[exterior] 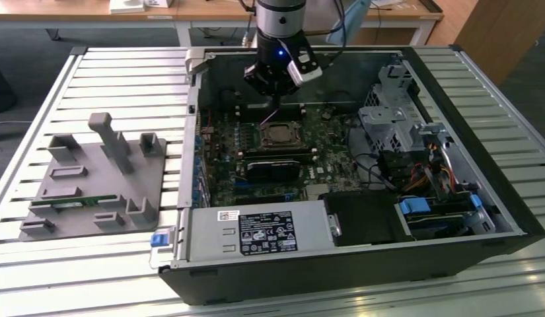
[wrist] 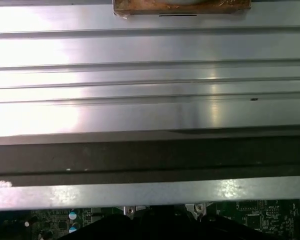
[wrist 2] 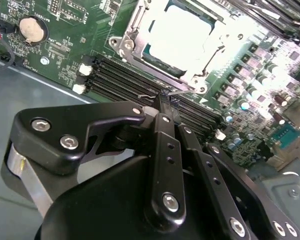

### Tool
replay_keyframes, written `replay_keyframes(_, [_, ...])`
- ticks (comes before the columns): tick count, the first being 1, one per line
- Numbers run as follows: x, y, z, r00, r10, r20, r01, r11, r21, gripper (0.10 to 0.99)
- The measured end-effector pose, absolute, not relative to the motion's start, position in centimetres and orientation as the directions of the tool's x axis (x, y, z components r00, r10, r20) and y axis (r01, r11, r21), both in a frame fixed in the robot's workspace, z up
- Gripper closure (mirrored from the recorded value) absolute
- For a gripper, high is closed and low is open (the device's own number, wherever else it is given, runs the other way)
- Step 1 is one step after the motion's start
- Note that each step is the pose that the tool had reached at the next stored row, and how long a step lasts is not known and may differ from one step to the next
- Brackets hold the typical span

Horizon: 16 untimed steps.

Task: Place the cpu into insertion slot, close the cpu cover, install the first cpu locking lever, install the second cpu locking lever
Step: 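Install the first cpu locking lever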

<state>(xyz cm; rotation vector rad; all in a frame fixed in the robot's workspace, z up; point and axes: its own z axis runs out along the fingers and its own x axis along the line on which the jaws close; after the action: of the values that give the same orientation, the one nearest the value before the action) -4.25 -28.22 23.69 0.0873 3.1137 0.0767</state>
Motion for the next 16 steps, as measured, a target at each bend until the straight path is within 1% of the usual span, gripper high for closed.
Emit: replay_keyframes(16, [-2.6,-28.1,21.7,-0.998,0.056,-0.018,0.055,0.997,0.048,0.98])
